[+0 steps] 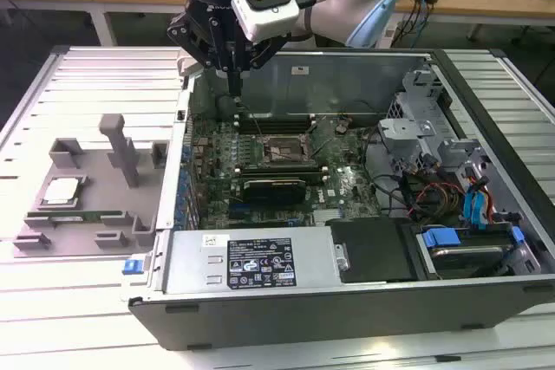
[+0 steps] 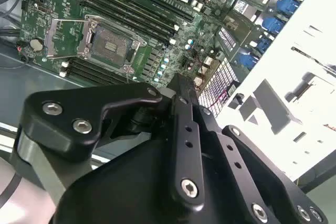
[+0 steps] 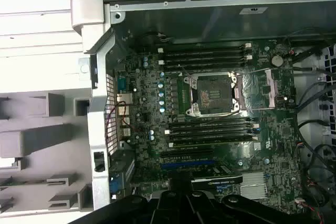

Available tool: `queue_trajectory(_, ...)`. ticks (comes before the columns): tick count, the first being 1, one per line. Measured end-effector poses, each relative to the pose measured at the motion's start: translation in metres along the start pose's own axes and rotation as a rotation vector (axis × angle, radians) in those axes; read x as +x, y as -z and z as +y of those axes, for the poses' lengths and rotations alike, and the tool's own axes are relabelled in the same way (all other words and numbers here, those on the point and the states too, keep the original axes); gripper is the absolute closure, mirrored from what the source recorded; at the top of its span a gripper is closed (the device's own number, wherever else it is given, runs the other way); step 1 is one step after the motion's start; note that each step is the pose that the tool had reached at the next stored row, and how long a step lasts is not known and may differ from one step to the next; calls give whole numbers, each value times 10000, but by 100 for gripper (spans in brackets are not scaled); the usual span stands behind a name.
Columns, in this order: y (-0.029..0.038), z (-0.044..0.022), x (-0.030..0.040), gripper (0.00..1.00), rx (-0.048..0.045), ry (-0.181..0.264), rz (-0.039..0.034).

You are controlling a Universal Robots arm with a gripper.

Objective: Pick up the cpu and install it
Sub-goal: 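Reach for the cpu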

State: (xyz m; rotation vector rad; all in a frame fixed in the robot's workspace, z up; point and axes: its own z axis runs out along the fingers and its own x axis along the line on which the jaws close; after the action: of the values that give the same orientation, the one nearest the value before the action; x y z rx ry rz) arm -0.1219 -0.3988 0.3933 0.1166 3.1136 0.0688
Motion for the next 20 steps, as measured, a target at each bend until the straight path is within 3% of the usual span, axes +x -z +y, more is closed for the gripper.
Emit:
queue_trajectory(14,0,0,2,89,-1,0,0)
queue_trajectory(20,2,-6,108,89,-1,0,0)
